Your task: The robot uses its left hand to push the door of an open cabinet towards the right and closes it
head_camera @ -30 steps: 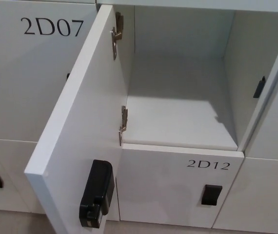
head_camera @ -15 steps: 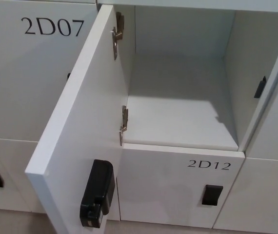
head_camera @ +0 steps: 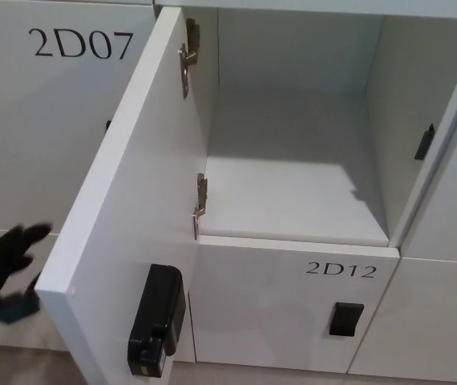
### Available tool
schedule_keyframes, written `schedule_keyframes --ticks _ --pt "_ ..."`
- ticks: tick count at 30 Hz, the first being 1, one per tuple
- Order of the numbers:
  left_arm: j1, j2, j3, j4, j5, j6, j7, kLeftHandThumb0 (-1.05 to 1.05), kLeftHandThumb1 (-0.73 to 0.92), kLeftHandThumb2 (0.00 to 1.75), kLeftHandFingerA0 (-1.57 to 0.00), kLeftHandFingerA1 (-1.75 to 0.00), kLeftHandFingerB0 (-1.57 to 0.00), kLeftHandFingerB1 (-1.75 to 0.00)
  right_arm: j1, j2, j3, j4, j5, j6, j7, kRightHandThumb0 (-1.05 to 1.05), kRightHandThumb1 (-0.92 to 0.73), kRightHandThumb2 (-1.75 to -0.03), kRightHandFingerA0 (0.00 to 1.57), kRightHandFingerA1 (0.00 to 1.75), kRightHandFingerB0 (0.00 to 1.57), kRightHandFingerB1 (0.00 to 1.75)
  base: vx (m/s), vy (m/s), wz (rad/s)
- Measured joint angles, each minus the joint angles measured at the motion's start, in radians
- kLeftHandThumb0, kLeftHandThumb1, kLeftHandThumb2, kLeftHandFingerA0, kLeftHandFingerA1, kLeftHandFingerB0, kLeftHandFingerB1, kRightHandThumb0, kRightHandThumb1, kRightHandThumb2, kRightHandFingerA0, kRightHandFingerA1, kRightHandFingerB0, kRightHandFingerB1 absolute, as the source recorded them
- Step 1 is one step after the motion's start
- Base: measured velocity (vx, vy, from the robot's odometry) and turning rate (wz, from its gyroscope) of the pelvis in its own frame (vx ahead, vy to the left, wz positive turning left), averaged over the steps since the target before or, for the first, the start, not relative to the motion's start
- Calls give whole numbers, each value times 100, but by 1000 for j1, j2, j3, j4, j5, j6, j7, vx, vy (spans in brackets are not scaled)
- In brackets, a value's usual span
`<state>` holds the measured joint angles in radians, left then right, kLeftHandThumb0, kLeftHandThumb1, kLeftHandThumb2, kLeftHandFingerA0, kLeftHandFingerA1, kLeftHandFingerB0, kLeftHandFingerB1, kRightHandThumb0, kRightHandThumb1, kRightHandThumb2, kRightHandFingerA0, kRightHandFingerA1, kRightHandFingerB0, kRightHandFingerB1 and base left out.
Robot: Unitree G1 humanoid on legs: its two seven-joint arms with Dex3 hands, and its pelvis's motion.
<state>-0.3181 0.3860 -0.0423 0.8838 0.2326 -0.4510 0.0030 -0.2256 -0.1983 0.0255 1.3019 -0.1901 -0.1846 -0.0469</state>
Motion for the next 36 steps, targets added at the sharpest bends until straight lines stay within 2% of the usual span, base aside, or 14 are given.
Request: schedule_keyframes --ticks 4,5,7,10,11,23,24,25,26,29,30,33,34,36 --pt "-17 -9 -38 -85 18 18 0 -61 87 66 -29 -37 -26 -32 0 -1 1 1 0 0 0 -49 -85 -65 36 37 31 33 0 0 0" --pt "-21 -12 -45 -97 22 24 0 -60 85 66 -33 -38 -27 -32 0 -1 2 1 -1 0 0 -55 -67 -97 32 52 22 46 0 0 0" --pt "-34 -23 -66 -136 33 42 -3 -62 88 67 -32 -37 -27 -31 0 -1 5 1 -1 0 0 -55 -67 -98 32 52 21 45 0 0 0" --pt "-77 -71 -137 -208 72 79 -3 -62 88 67 -32 -37 -27 -31 -4 -2 3 2 0 -1 0 -55 -67 -98 32 52 21 45 0 0 0" --pt "-81 -73 -141 -212 76 84 -2 -63 88 66 -31 -35 -27 -31 -4 -2 3 2 0 -1 0 -50 -84 -65 36 37 31 33 0 0 0" --pt "-182 -207 -350 -323 213 276 5 -66 89 67 -37 -35 -28 -31 -5 -5 6 2 0 -2 1 -48 -85 -65 35 38 30 33 2 0 1" --pt "-189 -219 -361 -323 219 283 5 -66 88 67 -34 -33 -28 -30 -6 -5 6 2 0 -2 1 -54 -67 -97 31 53 22 46 0 0 0" --pt "-205 -249 -388 -325 232 299 4 -66 88 67 -34 -33 -28 -30 -6 -5 6 2 0 -2 2 -54 -67 -97 31 53 22 46 0 0 0" --pt "-215 -270 -407 -327 239 307 3 -66 85 66 -35 -33 -30 -30 -8 -4 6 1 1 -2 2 -49 -85 -65 35 37 31 33 0 0 0" --pt "-265 -384 -472 -322 258 319 0 -66 85 66 -35 -33 -30 -30 -14 -1 4 -1 2 -3 2 -49 -85 -65 35 37 31 33 0 0 0" --pt "-279 -417 -488 -320 262 320 -1 27 92 119 -13 -67 0 -56 -15 -1 4 0 2 -3 2 -52 -84 -65 35 38 31 34 0 0 0" --pt "-330 -546 -554 -317 273 325 -7 59 92 142 -20 -73 -6 -63 -14 -1 4 0 2 -3 2 -52 -84 -65 35 38 31 34 0 0 0" --pt "-338 -602 -589 -320 275 325 -12 47 92 132 0 -42 0 -21 -14 0 4 0 2 -3 2 -52 -84 -65 35 38 31 34 0 0 0" --pt "-337 -619 -662 -339 275 322 -23 47 92 132 0 -42 0 -21 -18 4 5 -2 2 -4 3 -52 -84 -65 35 38 31 34 0 0 0"
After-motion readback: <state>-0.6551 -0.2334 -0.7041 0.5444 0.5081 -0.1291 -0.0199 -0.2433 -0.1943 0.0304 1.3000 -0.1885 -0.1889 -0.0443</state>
